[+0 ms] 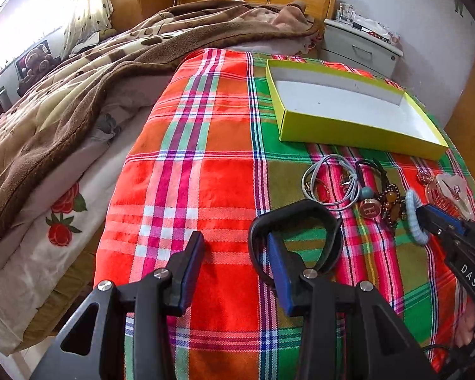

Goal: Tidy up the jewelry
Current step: 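Grasp the black watch band with the left tool while the right tool grasps the light blue coiled hair tie, then carry the black band with the left tool while the right tool carries the blue coil over the box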

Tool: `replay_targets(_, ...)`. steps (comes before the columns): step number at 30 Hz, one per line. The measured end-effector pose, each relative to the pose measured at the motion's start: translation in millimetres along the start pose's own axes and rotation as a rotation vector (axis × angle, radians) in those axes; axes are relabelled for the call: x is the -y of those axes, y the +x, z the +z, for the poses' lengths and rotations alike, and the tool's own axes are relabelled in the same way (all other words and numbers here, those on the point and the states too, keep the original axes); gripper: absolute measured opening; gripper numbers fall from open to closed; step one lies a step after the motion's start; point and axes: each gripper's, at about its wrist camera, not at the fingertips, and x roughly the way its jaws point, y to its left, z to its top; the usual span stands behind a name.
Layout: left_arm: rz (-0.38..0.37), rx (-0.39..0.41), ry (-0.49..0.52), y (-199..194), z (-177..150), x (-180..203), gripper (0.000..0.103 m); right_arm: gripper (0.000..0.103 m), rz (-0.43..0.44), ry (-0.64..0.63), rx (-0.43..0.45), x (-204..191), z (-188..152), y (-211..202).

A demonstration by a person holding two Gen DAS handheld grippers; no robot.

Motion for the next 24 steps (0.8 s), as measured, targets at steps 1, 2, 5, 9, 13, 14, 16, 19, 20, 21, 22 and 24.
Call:
replay_targets(1, 0.001, 0.002, 0.003, 0.1, 0.1, 0.3, 0.043, 0.011, 0.005, 0.002, 0.003, 0.8, -0.4, -0.7)
replay_targets(2, -0.002, 0.001, 0.005, -0.3, -0.1, 0.7, 0.041, 0.011, 0.012, 0.005, 0.005, 1.5, -0.4, -1.3)
replay_targets(5, -0.023, 0.001, -0.005, -1.9, -0.3, -0.7, 0.027, 0.01, 0.022, 0.02, 0.023, 4.4, -0.7, -5.4)
replay_targets(9, -0.05, 0.002, -0.031, -2.8, -1.0, -2.0, 0.019, 0.01, 0.035, 0.027, 0.038, 6.5, 0.5, -10.1)
replay_targets(13, -0.057, 0.012, -0.046, -6.6, -1.0, -2.0, 0.011, 0.01, 0.044, 0.041, 0.056, 7.7, 0.9, -16.2)
replay_targets(14, -0.057, 0.02, -0.05, -8.4, -0.6, -2.0, 0.008, 0.01, 0.047, 0.043, 0.062, 8.0, 1.1, -17.9)
replay_targets(16, -0.062, 0.028, -0.047, -11.4, 0.3, -1.1, 0.006, 0.01, 0.054, 0.049, 0.078, 8.9, 1.7, -22.5)
replay_targets(19, -0.071, 0.036, -0.046, -15.3, 2.1, -1.3, 0.006, 0.01, 0.062, 0.049, 0.101, 8.3, 3.3, -28.4)
replay_targets(20, -0.08, 0.04, -0.052, -16.7, 3.4, -2.4, 0.006, 0.01, 0.059, 0.047, 0.105, 7.4, 3.6, -29.2)
replay_targets(21, -0.081, 0.042, -0.052, -17.3, 4.0, -2.7, 0.006, 0.01, 0.054, 0.044, 0.107, 6.9, 4.3, -29.6)
replay_targets(22, -0.076, 0.04, -0.047, -16.9, 4.2, -2.6, 0.006, 0.01, 0.055, 0.045, 0.107, 7.0, 4.2, -29.9)
replay_targets(24, -0.073, 0.029, -0.037, -13.5, 3.9, -2.2, 0.006, 0.01, 0.059, 0.046, 0.106, 7.1, 4.1, -29.8)
